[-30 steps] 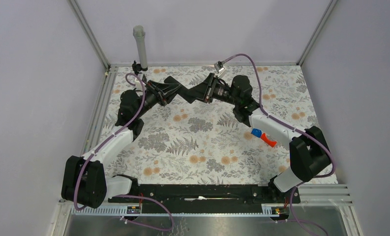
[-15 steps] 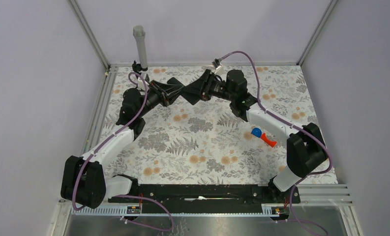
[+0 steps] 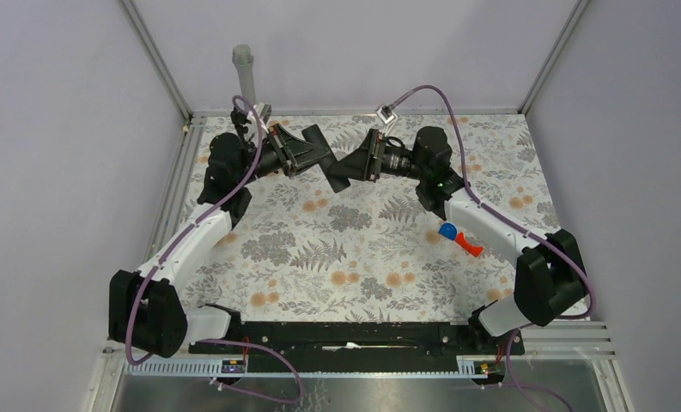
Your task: Load the batteries into the remote control
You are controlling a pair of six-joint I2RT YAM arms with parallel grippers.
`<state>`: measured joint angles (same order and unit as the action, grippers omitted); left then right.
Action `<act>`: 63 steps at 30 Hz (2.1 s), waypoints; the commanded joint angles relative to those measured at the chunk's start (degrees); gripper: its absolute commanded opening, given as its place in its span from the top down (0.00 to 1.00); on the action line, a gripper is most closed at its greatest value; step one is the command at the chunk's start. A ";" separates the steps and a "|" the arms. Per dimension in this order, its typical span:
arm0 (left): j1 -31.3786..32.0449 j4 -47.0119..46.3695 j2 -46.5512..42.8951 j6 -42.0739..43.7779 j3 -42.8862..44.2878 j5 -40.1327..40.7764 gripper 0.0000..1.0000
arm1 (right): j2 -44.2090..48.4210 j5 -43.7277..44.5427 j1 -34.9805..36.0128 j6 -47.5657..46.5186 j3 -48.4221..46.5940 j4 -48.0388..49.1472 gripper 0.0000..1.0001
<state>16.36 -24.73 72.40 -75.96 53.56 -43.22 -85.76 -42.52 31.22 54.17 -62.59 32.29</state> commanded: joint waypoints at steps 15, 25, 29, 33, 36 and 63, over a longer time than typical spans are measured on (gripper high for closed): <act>-0.01 2.06 -1.37 15.70 4.92 -14.28 1.00 | -3.41 -15.05 -0.41 -5.42 -4.03 4.17 0.47; 0.08 7.02 -3.07 19.26 5.30 -9.81 0.52 | -2.98 -10.75 -0.50 -5.73 -3.31 2.59 0.88; -0.49 21.63 -5.62 29.15 6.82 -0.91 0.03 | -0.49 -1.69 -0.75 -12.85 -3.05 -9.60 1.00; -1.80 35.84 -8.61 36.65 7.38 15.98 0.01 | 1.98 13.96 -0.99 -23.94 -1.94 -25.80 1.00; -3.25 43.46 -11.37 38.62 6.61 28.71 0.01 | 1.59 27.19 -0.94 -31.19 -1.23 -37.36 1.00; -3.97 55.40 -22.22 45.62 7.76 37.56 0.01 | -21.63 69.04 -0.55 -39.74 -9.83 -63.18 0.59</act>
<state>12.47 29.95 50.74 -31.75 58.28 -5.98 -106.76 24.88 30.37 14.48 -69.25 -29.34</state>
